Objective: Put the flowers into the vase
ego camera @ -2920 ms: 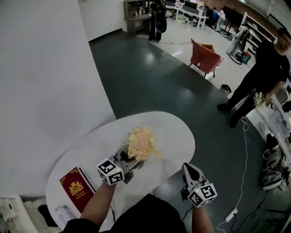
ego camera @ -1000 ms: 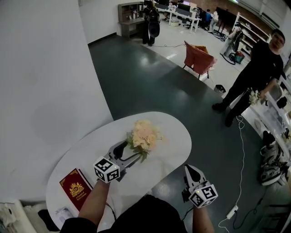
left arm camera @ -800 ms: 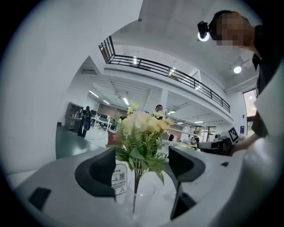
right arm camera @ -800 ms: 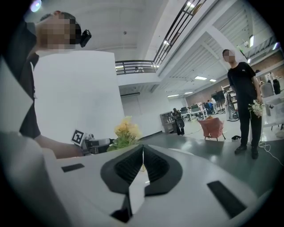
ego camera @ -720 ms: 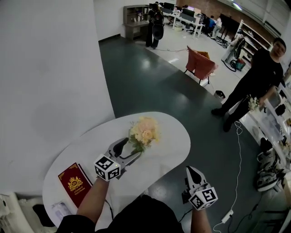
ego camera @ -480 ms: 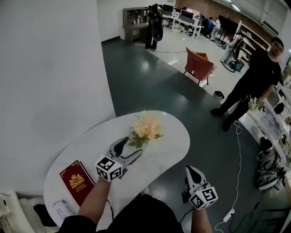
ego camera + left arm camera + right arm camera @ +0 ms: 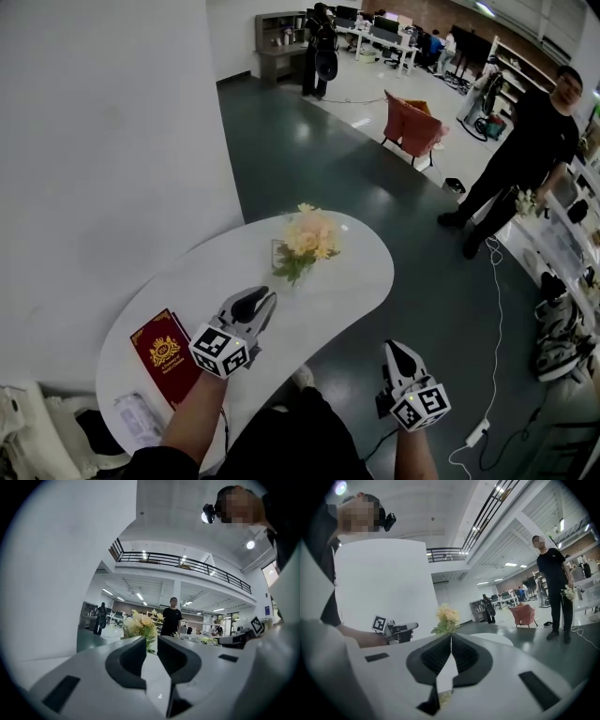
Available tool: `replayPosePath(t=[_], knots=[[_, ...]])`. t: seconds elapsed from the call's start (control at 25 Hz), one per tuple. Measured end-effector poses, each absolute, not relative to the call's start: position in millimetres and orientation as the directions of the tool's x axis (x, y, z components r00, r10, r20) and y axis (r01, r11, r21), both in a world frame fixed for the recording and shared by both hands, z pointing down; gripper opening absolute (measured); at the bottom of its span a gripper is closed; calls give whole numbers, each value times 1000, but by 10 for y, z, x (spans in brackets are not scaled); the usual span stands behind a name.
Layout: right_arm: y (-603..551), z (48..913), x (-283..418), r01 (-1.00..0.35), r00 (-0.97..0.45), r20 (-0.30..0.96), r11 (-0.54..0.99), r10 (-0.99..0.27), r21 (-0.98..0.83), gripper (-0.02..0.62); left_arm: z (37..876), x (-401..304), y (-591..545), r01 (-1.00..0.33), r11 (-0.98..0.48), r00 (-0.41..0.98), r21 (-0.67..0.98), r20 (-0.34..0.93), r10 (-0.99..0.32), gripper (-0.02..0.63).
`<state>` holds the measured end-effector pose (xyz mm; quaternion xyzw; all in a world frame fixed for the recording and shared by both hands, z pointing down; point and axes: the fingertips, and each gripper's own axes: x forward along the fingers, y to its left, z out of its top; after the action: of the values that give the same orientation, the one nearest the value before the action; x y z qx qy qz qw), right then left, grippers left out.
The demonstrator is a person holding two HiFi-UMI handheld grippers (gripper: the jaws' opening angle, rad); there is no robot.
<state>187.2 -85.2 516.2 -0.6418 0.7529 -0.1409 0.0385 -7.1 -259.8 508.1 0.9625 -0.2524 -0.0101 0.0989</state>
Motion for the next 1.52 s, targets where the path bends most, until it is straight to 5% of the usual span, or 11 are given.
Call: replayPosePath(t=[0.76, 1.52], knots=[[-271, 4902, 1491, -946, -227, 76, 201, -971, -254, 23, 4692, -655, -1587, -529, -834, 843, 157, -11, -538, 15], [27, 4649, 2017, -919, -333, 34, 316, -942, -236, 23, 4501, -596, -867, -684, -702, 710, 197, -42, -703, 14]])
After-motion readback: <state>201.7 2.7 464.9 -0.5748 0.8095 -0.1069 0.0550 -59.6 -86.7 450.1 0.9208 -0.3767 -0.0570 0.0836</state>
